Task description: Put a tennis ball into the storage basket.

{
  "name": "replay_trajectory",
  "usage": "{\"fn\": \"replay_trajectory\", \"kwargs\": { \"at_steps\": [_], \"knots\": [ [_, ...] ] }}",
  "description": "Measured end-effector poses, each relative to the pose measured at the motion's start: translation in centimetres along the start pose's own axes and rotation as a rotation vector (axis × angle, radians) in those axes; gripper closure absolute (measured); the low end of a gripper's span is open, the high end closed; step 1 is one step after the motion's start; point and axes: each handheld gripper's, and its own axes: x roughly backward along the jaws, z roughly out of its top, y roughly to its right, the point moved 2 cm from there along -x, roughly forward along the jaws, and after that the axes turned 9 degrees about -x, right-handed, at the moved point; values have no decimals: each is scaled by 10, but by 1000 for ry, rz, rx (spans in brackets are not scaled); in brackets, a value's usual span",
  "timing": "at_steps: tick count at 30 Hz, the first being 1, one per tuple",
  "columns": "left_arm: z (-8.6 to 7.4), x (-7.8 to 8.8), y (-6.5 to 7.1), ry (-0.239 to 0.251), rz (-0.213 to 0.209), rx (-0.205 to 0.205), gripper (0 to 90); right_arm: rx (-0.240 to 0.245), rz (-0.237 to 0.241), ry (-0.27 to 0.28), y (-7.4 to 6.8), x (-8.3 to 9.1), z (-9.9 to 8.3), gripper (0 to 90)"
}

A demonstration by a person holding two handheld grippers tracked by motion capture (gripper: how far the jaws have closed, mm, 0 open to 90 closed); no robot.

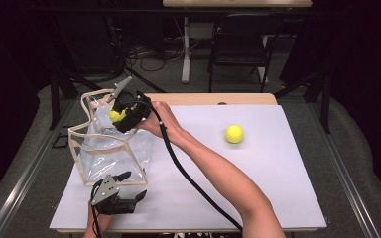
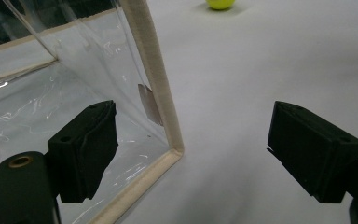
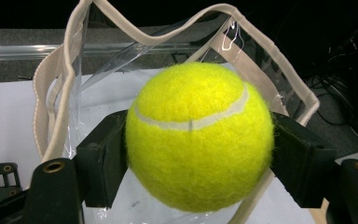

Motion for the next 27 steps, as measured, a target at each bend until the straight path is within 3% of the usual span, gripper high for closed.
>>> {"fn": "replay_trajectory", "kwargs": {
  "at_steps": [13,27],
  "knots": [
    [0,1,-1,1,5,-3,160,-1,1,-39,-2,-8,-3,248],
    [0,2,-1,1,7,-7,160,-51,40,61,6,18,-8,40]
  ]
}}
